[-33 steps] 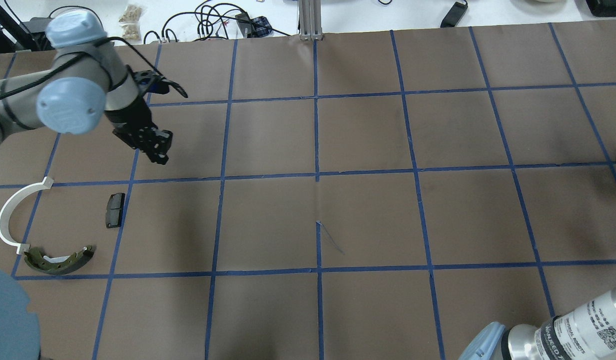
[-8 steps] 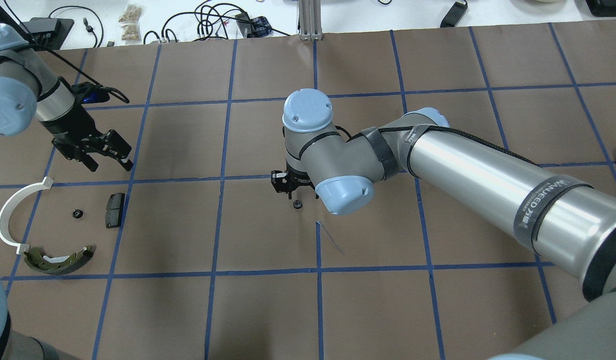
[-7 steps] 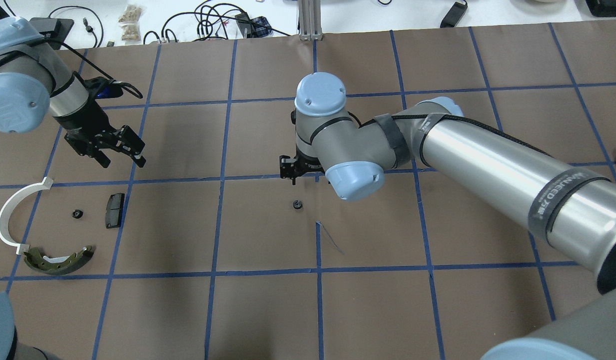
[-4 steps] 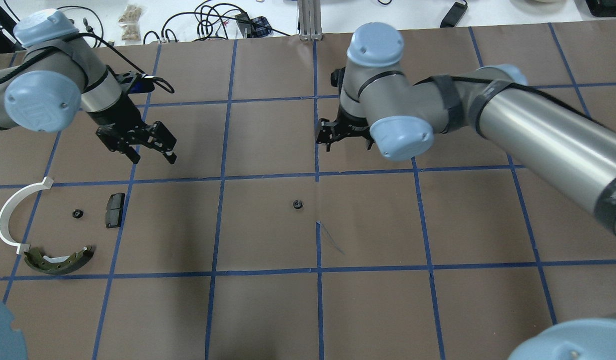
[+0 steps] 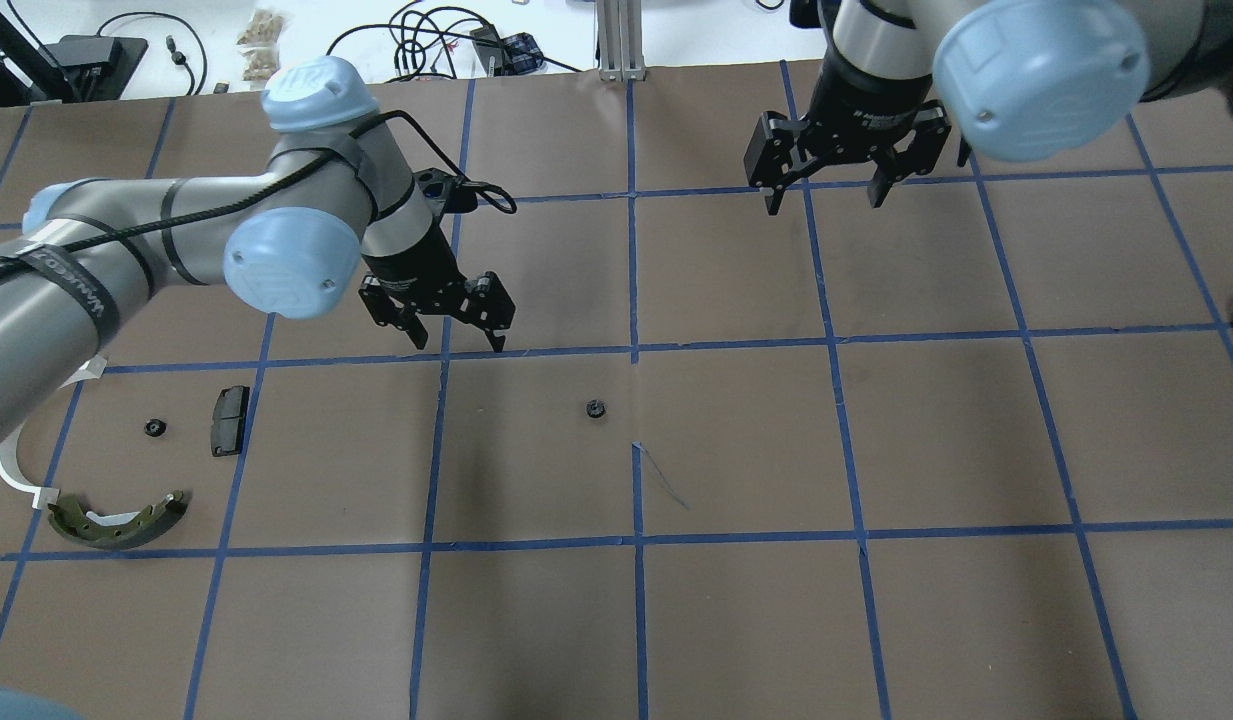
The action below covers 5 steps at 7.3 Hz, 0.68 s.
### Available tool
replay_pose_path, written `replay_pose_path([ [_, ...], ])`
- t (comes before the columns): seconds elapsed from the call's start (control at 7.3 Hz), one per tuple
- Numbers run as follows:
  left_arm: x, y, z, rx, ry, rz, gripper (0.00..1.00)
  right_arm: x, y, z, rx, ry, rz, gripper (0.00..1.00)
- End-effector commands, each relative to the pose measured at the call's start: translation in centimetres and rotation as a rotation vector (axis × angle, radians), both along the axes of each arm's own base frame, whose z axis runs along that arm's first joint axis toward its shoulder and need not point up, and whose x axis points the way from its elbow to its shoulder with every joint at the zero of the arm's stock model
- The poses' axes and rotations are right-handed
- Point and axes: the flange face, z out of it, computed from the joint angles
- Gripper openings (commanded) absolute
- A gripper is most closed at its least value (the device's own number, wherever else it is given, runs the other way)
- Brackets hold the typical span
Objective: Place bearing gear from tray to pile
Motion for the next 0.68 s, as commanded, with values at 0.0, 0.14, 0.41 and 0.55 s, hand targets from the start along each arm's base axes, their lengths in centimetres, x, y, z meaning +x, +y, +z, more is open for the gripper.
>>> replay_pose_path([
  [0.0,-5.3,2.6,-3.5,-0.089,0.003,-0.028,1.00,-1.7,1.5,2.8,0.009,0.010,0.133,1.00],
  [0.14,-6.7,3.8,-4.9,-0.123,0.009,-0.040,1.00,-2.7,1.2,2.7,0.013,0.009,0.113,1.00],
  [0.41,-9.8,5.2,-6.4,-0.159,0.020,-0.101,1.00,-5.3,0.9,3.3,-0.002,0.008,0.007,1.00],
  [0.55,-10.9,5.7,-7.2,-0.164,0.021,-0.127,0.98,-4.8,1.8,4.4,-0.024,0.003,0.004,1.00],
])
